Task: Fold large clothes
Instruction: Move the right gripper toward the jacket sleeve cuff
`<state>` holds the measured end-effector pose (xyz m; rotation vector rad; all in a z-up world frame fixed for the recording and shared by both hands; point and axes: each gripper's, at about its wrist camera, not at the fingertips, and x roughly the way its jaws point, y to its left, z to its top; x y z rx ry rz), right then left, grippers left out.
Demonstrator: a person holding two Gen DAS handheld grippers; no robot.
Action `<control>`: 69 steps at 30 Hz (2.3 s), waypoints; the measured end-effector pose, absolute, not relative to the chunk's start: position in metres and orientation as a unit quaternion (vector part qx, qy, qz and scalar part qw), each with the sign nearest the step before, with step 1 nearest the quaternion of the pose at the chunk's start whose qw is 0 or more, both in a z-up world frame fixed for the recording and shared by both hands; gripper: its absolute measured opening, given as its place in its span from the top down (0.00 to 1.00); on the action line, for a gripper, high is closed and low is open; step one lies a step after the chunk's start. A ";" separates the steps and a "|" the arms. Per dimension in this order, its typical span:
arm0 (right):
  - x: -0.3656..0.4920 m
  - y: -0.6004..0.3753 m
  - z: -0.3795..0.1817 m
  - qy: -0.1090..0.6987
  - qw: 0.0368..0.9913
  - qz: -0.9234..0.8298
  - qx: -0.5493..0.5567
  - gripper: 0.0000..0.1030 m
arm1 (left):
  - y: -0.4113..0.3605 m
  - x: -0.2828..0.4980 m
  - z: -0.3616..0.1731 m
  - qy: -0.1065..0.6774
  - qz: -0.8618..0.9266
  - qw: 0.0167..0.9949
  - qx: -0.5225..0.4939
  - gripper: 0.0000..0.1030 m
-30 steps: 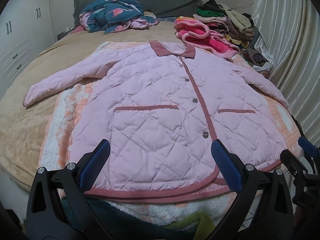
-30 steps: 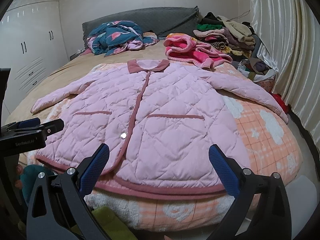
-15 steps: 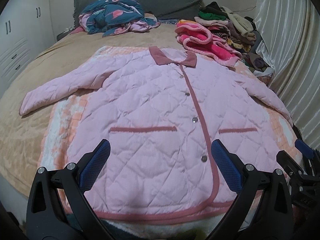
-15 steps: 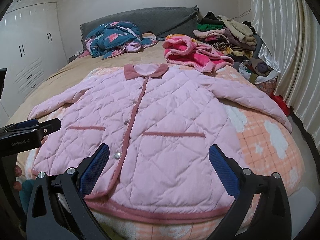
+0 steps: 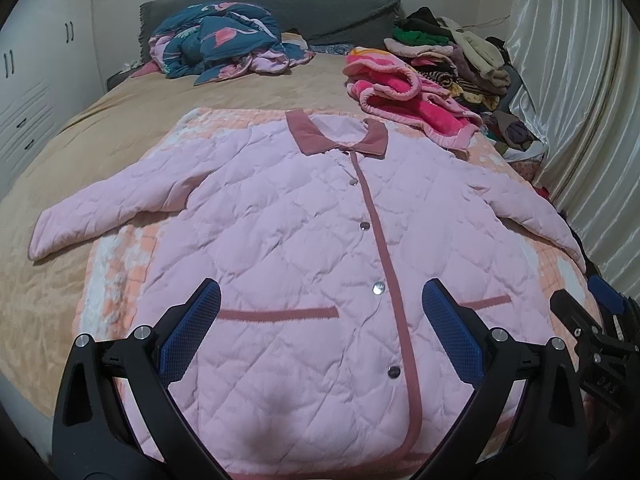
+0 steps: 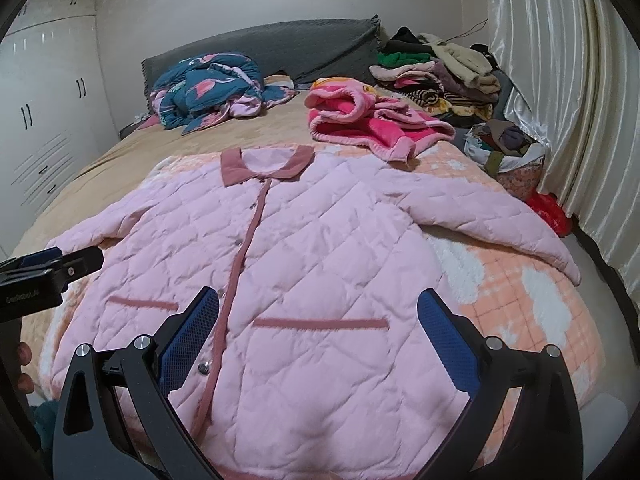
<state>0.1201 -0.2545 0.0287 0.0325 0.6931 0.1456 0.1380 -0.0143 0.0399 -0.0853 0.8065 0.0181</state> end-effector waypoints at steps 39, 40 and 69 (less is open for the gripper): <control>0.265 -0.451 -0.044 0.409 0.892 -0.127 0.144 0.04 | -0.087 0.287 0.004 0.435 -0.001 0.900 -0.011 0.08; 0.268 -0.457 -0.049 0.413 0.889 -0.128 0.153 0.04 | -0.086 0.288 0.002 0.435 -0.001 0.900 -0.011 0.08; 0.303 -0.639 -0.140 0.336 0.784 -0.231 0.468 0.05 | -0.040 0.362 -0.036 0.466 0.046 0.883 -0.030 0.08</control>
